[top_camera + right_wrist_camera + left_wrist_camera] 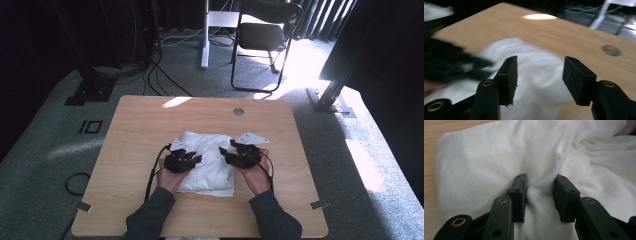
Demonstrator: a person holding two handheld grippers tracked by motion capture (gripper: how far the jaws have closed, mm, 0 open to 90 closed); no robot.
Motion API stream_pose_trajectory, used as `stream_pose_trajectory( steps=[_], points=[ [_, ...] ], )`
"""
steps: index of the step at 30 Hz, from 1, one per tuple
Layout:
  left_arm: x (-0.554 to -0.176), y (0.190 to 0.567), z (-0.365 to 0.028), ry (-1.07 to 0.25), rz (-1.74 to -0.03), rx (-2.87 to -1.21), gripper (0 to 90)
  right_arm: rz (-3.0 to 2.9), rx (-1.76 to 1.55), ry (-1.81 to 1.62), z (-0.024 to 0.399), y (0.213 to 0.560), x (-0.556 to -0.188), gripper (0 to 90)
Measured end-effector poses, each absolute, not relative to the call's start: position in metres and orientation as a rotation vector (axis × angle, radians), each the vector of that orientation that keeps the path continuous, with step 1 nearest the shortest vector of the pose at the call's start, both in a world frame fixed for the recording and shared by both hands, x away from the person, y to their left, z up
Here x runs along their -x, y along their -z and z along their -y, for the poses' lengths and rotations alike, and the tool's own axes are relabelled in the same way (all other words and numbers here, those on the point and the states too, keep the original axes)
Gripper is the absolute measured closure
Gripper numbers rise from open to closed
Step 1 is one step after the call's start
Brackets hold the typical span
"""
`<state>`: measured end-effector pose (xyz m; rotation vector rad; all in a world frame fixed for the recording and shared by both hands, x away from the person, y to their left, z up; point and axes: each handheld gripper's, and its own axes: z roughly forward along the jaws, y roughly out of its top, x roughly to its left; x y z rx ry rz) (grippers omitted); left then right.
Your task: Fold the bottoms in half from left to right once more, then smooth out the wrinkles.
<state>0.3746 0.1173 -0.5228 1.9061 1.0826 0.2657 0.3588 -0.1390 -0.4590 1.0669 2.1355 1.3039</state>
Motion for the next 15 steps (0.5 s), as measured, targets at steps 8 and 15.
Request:
stream_pose_trajectory(
  steps=[8, 15],
  points=[
    [-0.374, 0.524, -0.121, -0.244, -1.096, -1.873, 64.4, -2.299, -1.051, -1.023, 0.123, 0.499, -0.334, 83.7],
    [-0.373, 0.524, -0.123, -0.242, -1.095, -1.848, 63.6, -2.257, -1.103, -1.119, 0.162, 0.488, -0.296, 86.7]
  ],
)
